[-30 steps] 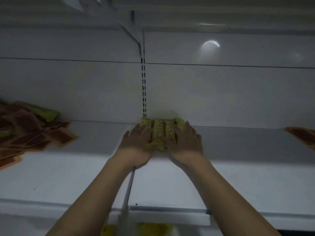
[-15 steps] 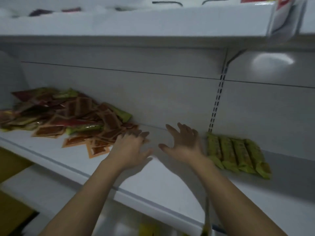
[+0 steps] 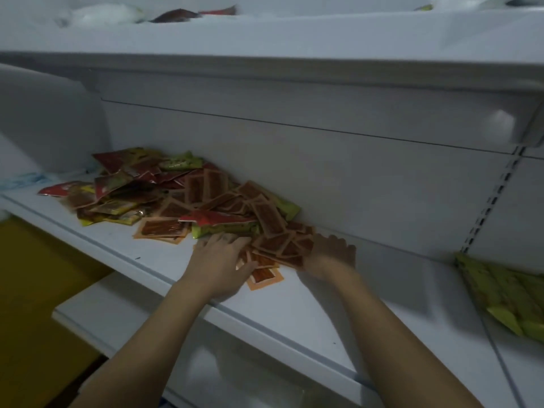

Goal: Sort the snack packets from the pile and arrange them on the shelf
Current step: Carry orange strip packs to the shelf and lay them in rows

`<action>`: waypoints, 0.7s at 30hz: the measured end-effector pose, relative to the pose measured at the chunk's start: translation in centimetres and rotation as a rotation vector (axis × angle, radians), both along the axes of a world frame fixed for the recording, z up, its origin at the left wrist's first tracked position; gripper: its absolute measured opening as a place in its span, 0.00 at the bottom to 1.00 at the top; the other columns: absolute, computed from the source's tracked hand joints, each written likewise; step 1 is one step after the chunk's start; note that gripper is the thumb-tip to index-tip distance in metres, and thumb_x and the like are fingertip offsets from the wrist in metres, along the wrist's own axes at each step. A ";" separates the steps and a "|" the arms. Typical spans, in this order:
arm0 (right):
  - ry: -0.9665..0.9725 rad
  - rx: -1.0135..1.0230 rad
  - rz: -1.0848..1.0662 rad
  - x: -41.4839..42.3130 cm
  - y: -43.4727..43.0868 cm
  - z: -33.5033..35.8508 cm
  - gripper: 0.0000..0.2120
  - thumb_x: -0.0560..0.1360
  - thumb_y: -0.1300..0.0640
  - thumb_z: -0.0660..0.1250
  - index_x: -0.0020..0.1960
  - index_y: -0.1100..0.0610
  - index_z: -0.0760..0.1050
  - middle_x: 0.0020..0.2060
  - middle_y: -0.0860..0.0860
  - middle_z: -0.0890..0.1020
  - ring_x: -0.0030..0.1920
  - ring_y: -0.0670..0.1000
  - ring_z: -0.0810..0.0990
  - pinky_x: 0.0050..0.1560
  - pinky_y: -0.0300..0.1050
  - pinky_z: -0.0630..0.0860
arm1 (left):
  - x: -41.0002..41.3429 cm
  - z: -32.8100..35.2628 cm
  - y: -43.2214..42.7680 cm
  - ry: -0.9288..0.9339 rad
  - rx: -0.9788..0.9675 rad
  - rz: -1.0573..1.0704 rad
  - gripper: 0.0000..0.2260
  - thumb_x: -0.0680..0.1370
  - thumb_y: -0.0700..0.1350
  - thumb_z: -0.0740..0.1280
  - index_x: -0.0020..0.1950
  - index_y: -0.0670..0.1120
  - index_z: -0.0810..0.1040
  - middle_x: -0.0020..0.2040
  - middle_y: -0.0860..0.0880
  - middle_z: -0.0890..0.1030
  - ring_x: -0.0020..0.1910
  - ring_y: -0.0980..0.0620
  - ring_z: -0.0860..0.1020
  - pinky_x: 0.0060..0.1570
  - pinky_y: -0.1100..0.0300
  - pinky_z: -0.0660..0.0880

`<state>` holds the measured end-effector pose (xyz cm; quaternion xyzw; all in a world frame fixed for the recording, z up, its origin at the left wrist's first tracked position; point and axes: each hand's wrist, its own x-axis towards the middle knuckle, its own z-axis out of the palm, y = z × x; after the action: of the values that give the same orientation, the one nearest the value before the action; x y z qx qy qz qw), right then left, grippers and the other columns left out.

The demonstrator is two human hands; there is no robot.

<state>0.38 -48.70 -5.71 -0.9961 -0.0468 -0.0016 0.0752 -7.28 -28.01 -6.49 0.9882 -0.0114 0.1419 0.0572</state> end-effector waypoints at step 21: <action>0.236 0.268 -0.258 4.6 -1.6 -0.4 0.26 0.60 0.45 0.81 0.49 0.59 0.77 0.46 0.57 0.82 0.52 0.56 0.80 0.40 0.41 0.73 | 8.3 -3.6 -2.3 -0.103 -0.452 -0.024 0.24 0.75 0.55 0.70 0.66 0.45 0.71 0.63 0.44 0.76 0.64 0.41 0.72 0.61 0.46 0.69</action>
<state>4.94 -50.34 -6.13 -0.9681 0.0909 0.0994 0.2111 1.00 -30.26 -10.11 0.9414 0.0059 0.1903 0.2783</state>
